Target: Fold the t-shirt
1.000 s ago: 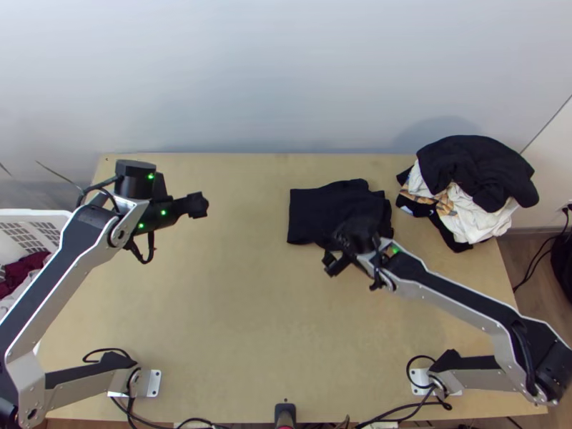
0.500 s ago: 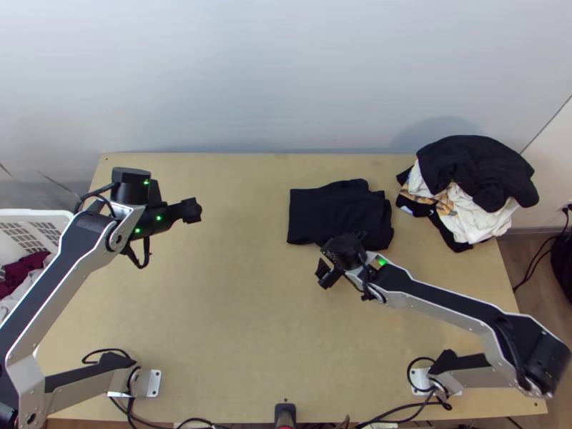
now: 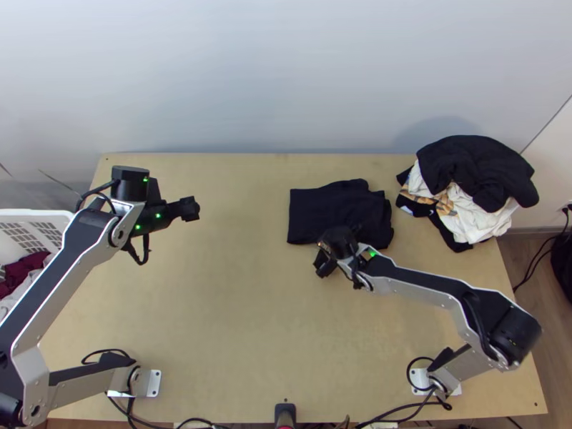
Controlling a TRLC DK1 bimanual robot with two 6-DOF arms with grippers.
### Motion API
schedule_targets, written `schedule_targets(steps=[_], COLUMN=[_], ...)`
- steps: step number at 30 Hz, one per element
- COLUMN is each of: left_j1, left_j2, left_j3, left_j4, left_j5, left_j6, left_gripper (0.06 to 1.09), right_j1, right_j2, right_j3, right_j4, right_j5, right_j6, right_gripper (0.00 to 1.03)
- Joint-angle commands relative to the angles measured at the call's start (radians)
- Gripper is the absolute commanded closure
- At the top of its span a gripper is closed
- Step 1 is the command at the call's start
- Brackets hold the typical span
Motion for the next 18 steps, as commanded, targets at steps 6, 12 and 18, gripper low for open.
schedule_targets(steps=[6,12,18], left_j1=[0.001,-0.002,0.004], left_j2=[0.005,0.002,-0.01], left_j3=[-0.005,0.002,0.008], left_j4=[0.005,0.005,-0.003], left_j5=[0.002,0.002,0.001], left_j6=[-0.003,-0.005,-0.005], left_gripper=[0.1,0.1,0.1], right_j1=[-0.082,-0.09,-0.09], right_j2=[0.169,0.232,0.239], right_j3=[0.115,0.197,0.215], right_j4=[0.094,0.084,0.052], right_j5=[0.019,0.023,0.032], right_j6=[-0.046,-0.046,-0.056], right_gripper=[0.04,0.34,1.0])
